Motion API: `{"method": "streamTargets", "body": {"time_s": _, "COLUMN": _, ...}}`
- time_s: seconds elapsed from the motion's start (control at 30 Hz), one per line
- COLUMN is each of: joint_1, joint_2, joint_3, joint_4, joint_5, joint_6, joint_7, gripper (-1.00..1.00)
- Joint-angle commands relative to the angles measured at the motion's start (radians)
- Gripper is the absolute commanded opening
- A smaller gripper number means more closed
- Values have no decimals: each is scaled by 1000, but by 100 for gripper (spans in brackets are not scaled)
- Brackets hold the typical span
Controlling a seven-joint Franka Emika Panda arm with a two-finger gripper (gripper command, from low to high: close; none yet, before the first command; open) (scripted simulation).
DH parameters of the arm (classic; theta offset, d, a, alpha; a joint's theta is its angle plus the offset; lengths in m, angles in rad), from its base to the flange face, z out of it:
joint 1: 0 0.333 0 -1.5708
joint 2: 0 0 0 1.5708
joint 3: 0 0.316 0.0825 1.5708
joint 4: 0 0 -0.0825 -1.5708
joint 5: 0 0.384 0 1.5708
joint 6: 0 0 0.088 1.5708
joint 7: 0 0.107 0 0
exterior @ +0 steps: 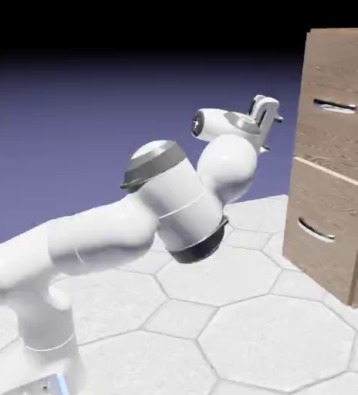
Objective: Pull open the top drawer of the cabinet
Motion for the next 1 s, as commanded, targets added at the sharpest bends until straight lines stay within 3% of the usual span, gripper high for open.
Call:
{"method": "streamTargets", "body": {"time_s": 0.0, "joint_1": -13, "joint_2": 24, "joint_3": 24, "joint_4": 14, "joint_5": -34, "joint_6": -10, "joint_7": -44, "gripper": 0}}
{"method": "streamTargets", "body": {"time_s": 0.13, "joint_1": -52, "joint_2": 93, "joint_3": 93, "joint_4": 53, "joint_5": -132, "joint_6": -37, "joint_7": -170, "gripper": 0}}
{"method": "streamTargets", "body": {"time_s": 0.37, "joint_1": 95, "joint_2": 111, "joint_3": 43, "joint_4": 278, "joint_5": -142, "joint_6": 45, "joint_7": -230, "gripper": 0}}
{"method": "streamTargets", "body": {"time_s": 0.4, "joint_1": 95, "joint_2": 111, "joint_3": 43, "joint_4": 278, "joint_5": -142, "joint_6": 45, "joint_7": -230, "gripper": -100}}
{"method": "streamTargets", "body": {"time_s": 0.63, "joint_1": -44, "joint_2": 74, "joint_3": 74, "joint_4": 67, "joint_5": -127, "joint_6": -25, "joint_7": -155, "gripper": -100}}
{"method": "streamTargets", "body": {"time_s": 0.97, "joint_1": -49, "joint_2": -289, "joint_3": -160, "joint_4": 161, "joint_5": -21, "joint_6": 175, "joint_7": 142, "gripper": -100}}
